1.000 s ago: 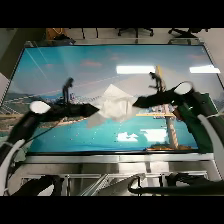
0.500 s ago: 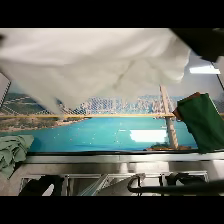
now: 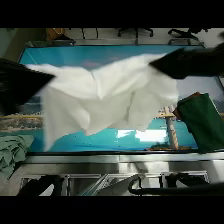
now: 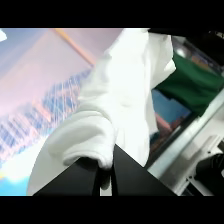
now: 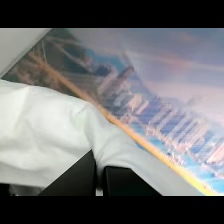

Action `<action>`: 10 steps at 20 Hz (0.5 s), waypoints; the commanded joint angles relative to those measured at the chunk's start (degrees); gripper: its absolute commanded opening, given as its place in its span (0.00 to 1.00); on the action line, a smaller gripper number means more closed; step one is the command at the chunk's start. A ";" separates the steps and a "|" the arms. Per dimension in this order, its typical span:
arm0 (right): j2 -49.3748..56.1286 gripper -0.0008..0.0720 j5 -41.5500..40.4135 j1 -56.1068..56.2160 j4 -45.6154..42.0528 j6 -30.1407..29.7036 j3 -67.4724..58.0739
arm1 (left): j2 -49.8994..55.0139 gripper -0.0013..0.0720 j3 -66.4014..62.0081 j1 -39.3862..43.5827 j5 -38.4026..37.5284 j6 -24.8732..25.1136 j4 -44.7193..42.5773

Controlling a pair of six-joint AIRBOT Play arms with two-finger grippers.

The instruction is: Fold the shirts.

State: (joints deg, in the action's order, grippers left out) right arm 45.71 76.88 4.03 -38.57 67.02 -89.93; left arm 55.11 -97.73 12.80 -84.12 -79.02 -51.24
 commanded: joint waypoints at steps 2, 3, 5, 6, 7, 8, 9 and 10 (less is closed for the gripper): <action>8.52 0.03 -4.96 0.11 1.36 -3.65 19.74 | 10.51 0.03 23.65 2.99 8.46 4.70 0.15; 11.21 0.03 -8.07 0.11 1.33 -5.07 23.28 | 13.57 0.03 28.68 3.04 12.55 5.88 0.17; 18.01 0.03 -14.32 0.11 1.33 -7.93 28.06 | 20.85 0.03 35.63 2.16 19.82 7.91 0.31; 22.01 0.03 -15.98 0.11 1.33 -8.87 28.39 | 24.30 0.03 37.13 1.25 22.49 8.48 0.37; 25.42 0.03 -17.46 0.09 1.62 -9.20 28.39 | 27.67 0.03 37.35 0.11 24.52 8.94 0.42; 28.06 0.03 -19.32 0.09 2.64 -11.19 28.35 | 30.12 0.03 36.61 -0.96 25.88 9.18 0.44; 30.10 0.03 -20.35 0.07 4.26 -13.14 28.02 | 32.33 0.03 34.84 -2.01 26.32 9.18 0.70; 31.45 0.03 -21.03 -0.09 5.55 -14.53 27.32 | 34.10 0.06 32.50 -2.97 26.05 9.18 2.16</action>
State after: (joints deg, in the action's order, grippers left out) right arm 70.70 60.53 4.08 -35.79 57.25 -63.55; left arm 82.39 -64.55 12.16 -62.72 -71.18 -50.63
